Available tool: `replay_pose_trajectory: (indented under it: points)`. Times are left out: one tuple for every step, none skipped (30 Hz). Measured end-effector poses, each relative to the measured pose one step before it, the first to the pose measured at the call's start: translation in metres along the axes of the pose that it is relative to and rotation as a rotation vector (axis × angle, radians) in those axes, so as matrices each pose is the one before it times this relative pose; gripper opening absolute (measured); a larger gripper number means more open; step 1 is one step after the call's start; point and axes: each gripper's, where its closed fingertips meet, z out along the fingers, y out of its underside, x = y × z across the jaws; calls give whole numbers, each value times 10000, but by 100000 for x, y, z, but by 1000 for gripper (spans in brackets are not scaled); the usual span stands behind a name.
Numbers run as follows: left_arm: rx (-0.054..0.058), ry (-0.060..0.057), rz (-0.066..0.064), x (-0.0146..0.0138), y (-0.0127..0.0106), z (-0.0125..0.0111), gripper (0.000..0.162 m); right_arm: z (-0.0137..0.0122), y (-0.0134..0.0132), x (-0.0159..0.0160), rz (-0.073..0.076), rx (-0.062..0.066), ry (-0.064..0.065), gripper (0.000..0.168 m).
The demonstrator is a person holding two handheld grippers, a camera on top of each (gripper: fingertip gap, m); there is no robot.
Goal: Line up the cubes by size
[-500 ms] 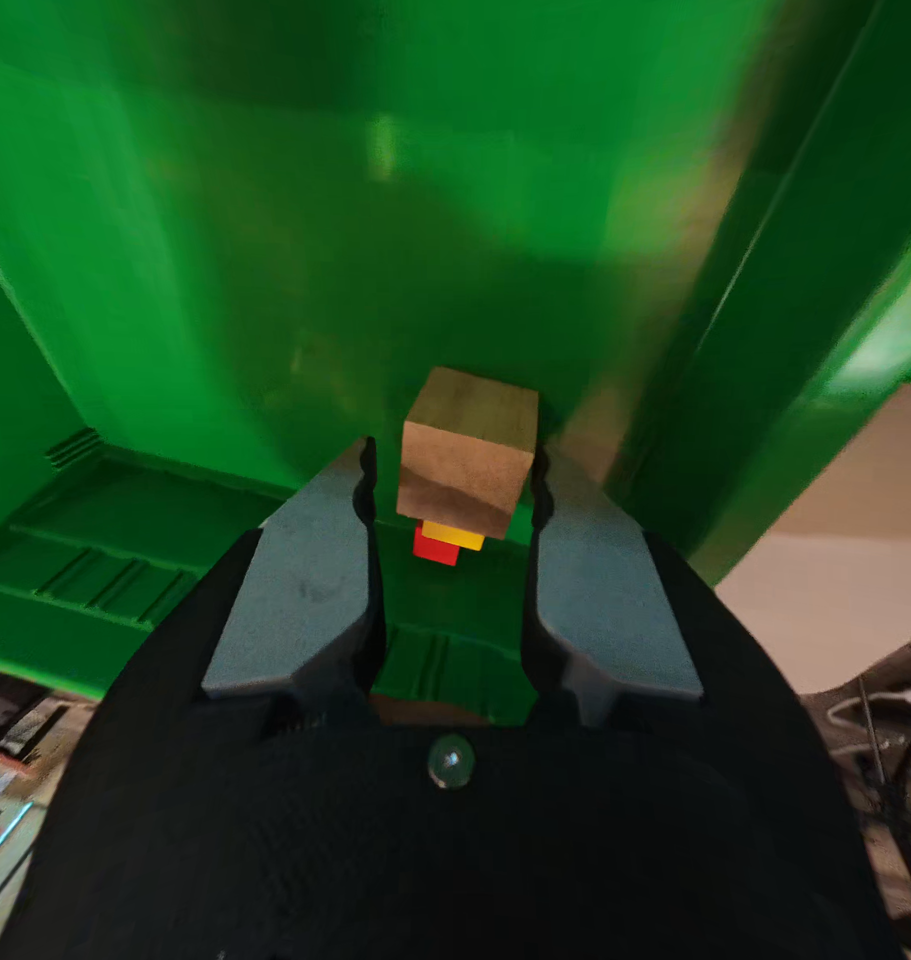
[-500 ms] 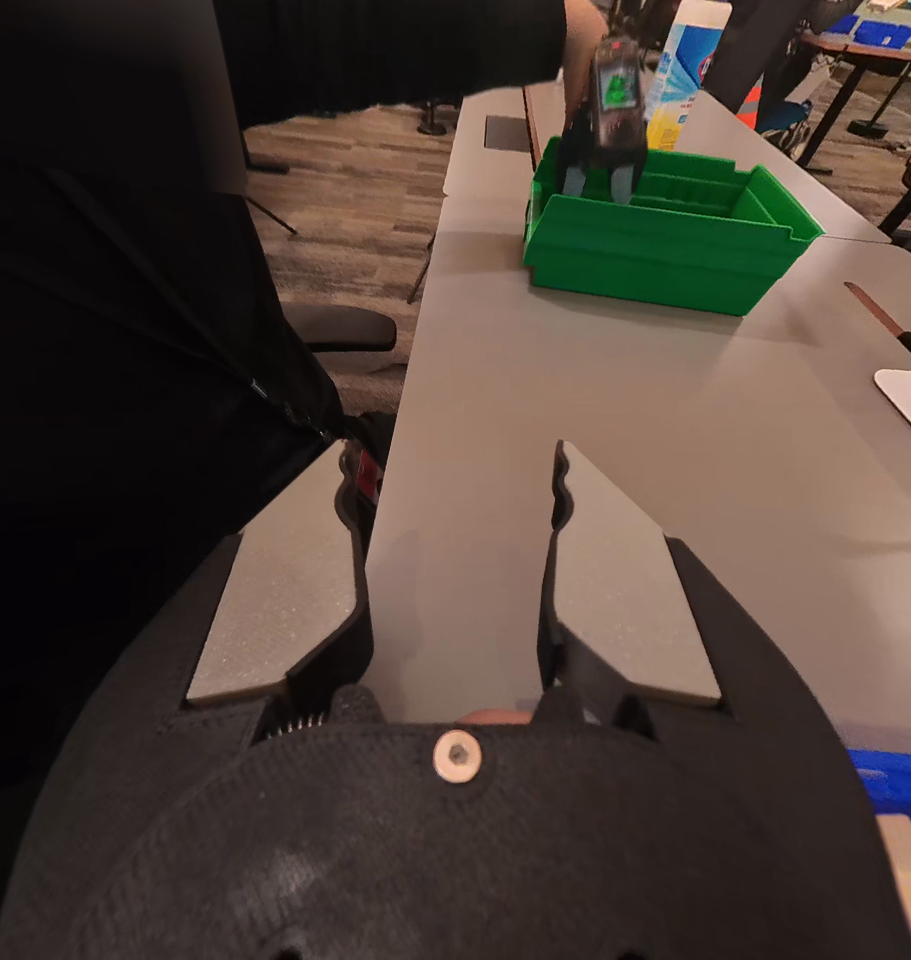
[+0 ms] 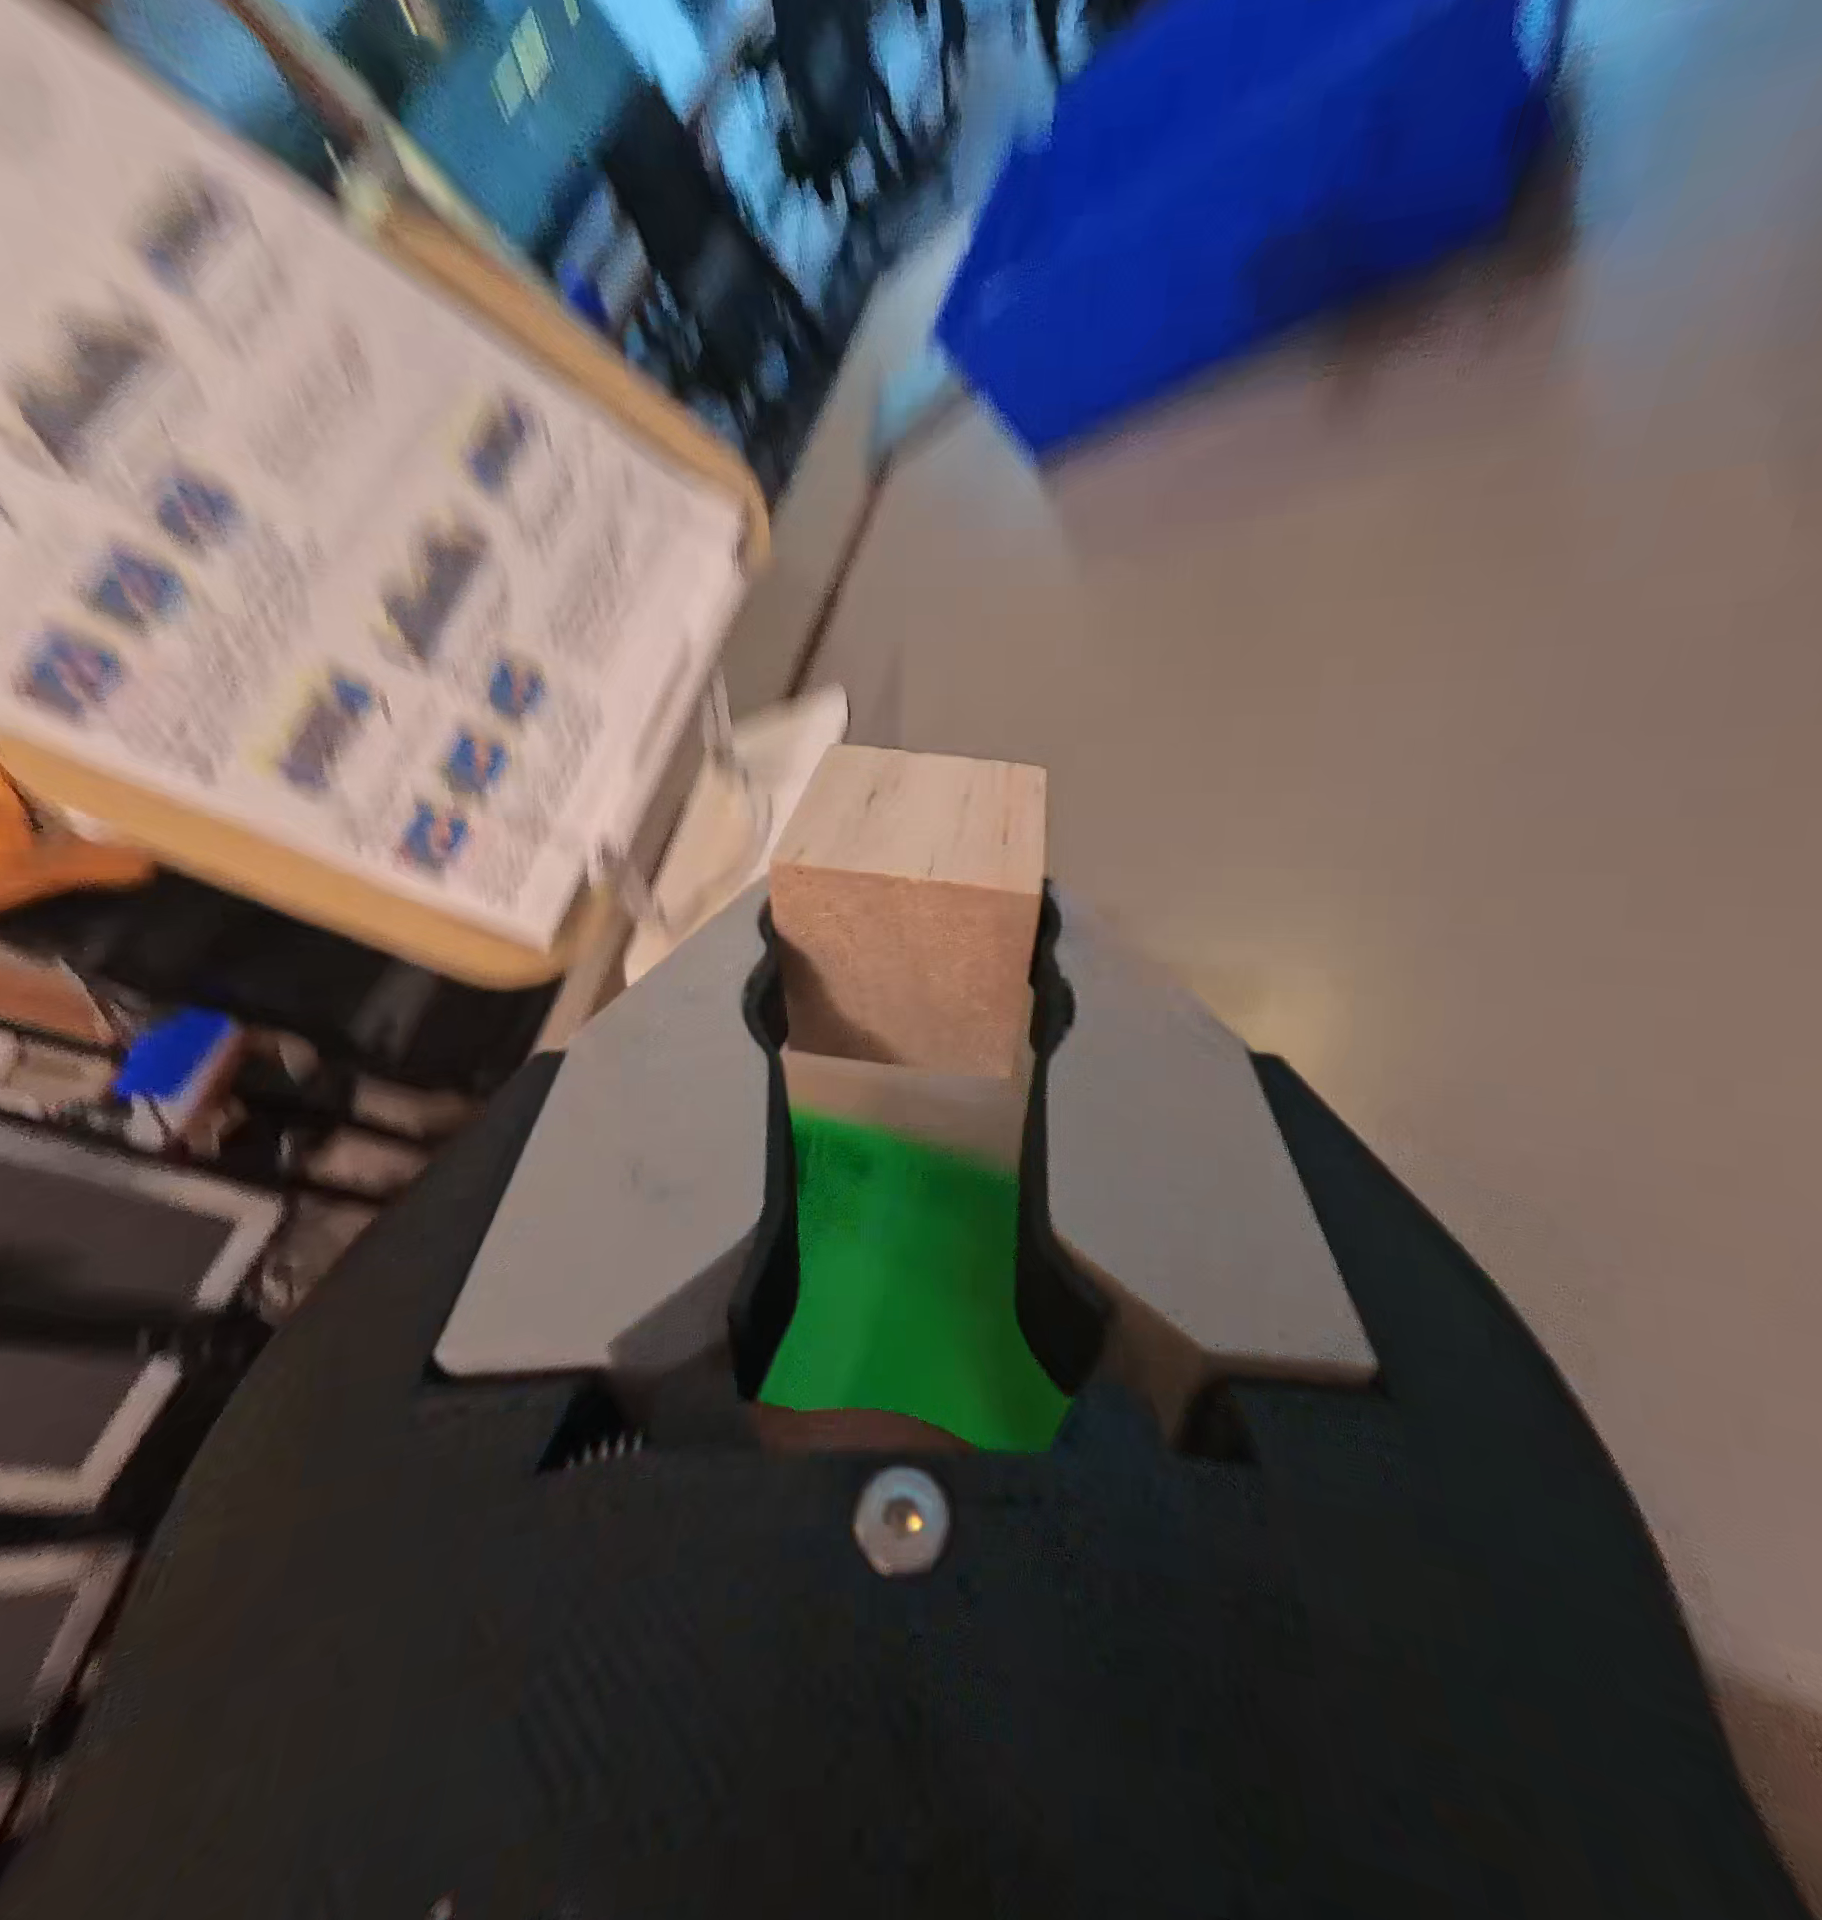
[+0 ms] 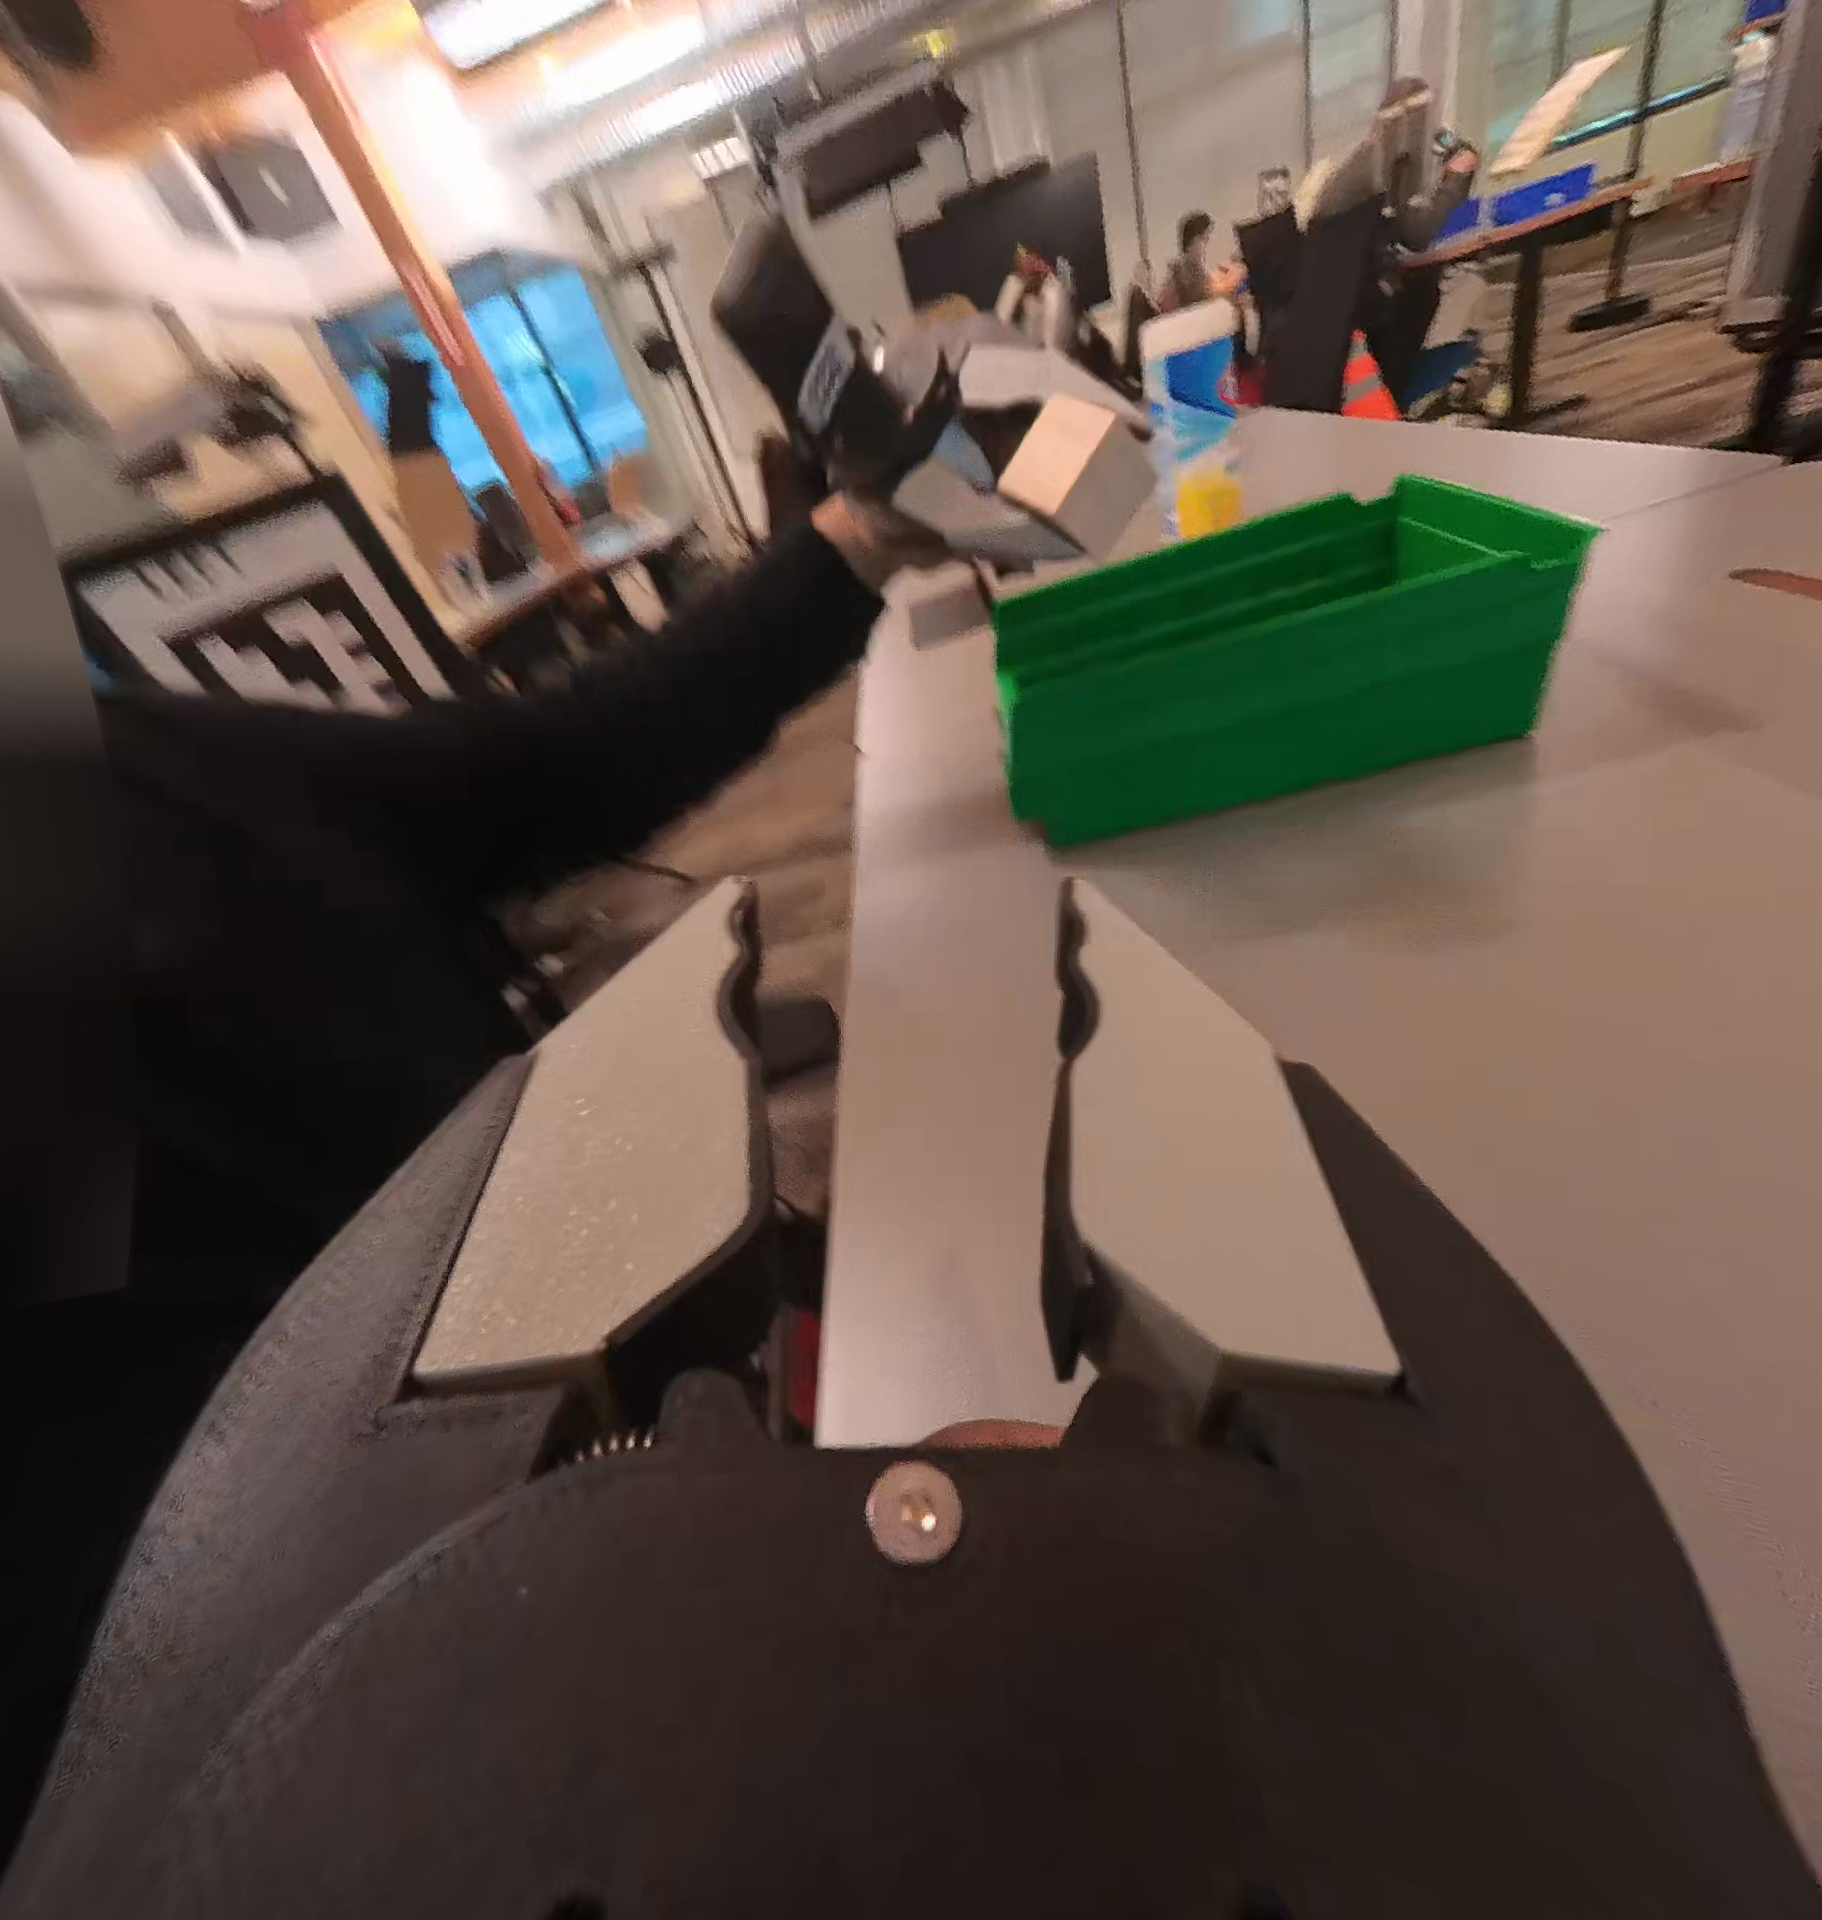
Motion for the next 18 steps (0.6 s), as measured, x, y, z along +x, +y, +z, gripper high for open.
replay_pose_trajectory:
  points:
    - [698, -102, 147, 949, -2387, 485, 44, 1229, -882, -267, 524, 357, -481, 50]
    - [583, -57, 219, 1051, -2118, 688, 43, 1237, -833, -253, 512, 354, -469, 51]
    - [490, -26, 285, 1069, -1838, 831, 43, 1220, -657, -75, 457, 265, -336, 56]
    - [470, 19, 203, 1023, -1658, 892, 44, 1175, -348, 92, 273, 84, -184, 60]
    - [433, 137, 111, 1110, -1456, 921, 44, 1085, -95, 211, 85, -63, -79, 63]
    - [321, 209, 122, 1092, -1125, 927, 43, 935, 132, 475, 67, -176, 107, 65]
    - [148, 175, 173, 909, -705, 920, 44, 817, 98, 478, 78, -138, 164, 71]
    - [-15, 122, 233, 711, -285, 868, 44, 680, 92, 259, 57, -101, 44, 73]
    - [-43, 55, 240, 511, -89, 774, 44, 545, 150, 205, 109, -113, -6, 72]
    - [29, -3, 139, 350, -93, 668, 44, 425, 162, 123, 185, -68, -83, 69]
    - [71, 46, 11, 330, -93, 555, 44, 264, 174, -136, 217, -41, -279, 50]
    - [51, -6, -24, 152, 0, 417, 44, 44, 8, -101, 287, 107, -291, 44]
    - [12, -78, -14, -38, 122, 288, 44, -156, -116, 203, 416, 196, -126, 43]
    - [-11, 35, -128, 59, 176, 204, 44, -182, 131, 165, 320, 25, -140, 43]
    - [19, 125, -184, 214, 103, 172, 43, -184, 225, 98, 198, -32, -134, 43]
    - [-34, 51, -66, 204, 123, 194, 43, -221, 156, 152, 110, -1, -2, 42]
    - [-114, -25, 16, 189, 178, 219, 43, -258, 113, 154, -20, -23, 113, 42]
    - [-87, -14, -26, 218, 112, 156, 43, -341, 7, -40, -134, -41, 128, 42]
